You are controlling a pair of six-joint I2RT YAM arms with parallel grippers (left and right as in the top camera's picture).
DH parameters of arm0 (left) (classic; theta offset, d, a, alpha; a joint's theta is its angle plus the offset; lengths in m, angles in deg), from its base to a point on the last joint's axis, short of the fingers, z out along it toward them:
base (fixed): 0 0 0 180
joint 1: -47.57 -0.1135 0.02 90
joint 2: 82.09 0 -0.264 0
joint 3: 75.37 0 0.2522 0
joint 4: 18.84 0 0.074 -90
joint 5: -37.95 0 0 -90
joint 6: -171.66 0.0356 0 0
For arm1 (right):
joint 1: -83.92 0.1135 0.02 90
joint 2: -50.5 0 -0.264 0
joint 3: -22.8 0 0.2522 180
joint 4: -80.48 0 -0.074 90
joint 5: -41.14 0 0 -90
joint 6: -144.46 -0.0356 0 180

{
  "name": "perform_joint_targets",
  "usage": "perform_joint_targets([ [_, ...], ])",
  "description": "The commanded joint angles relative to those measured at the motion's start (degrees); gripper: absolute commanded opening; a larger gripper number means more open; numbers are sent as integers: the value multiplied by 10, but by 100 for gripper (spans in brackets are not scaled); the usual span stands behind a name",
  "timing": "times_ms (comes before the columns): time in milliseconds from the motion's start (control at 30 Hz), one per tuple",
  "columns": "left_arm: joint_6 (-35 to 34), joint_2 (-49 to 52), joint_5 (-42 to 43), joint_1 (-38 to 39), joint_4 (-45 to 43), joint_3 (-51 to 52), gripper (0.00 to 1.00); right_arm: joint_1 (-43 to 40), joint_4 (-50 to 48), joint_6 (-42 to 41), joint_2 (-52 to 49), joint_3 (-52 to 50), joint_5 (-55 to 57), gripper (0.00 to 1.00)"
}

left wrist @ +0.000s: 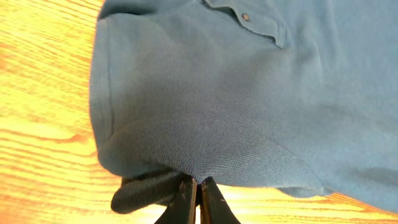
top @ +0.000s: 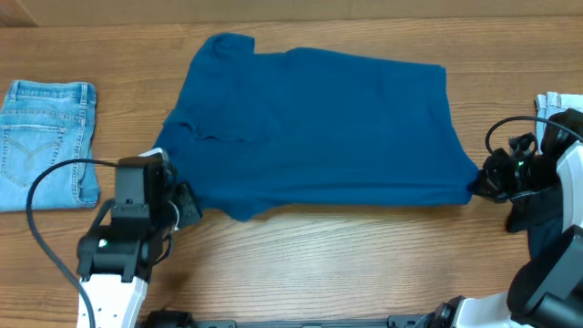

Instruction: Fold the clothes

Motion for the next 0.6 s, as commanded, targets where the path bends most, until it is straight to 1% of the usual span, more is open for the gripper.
perform_joint_targets([
  [0,-8,-32,-26,-9,11,1,4,-10,9,4,17,12,0,4],
  [133,-9,-45,-25,-9,12,1,4,-26,23,4,17,12,14,4],
  [167,-8,-43,-29,-9,-9,1,4,-26,11,3,17,12,14,4],
  [233,-8,-27,-63,-9,-70,1,4,-14,-16,3,17,12,14,4],
  [300,-8,24,-67,-8,-137,1,4,8,-59,-2,17,12,15,4],
  [433,-2,170,-50,-8,-240,1,4,42,-130,-5,13,12,26,4],
  [500,0,215,-51,-8,-280,1,4,56,-164,-5,6,12,37,4],
  [567,17,250,-51,-8,-326,1,4,68,-198,-12,-4,12,57,4],
])
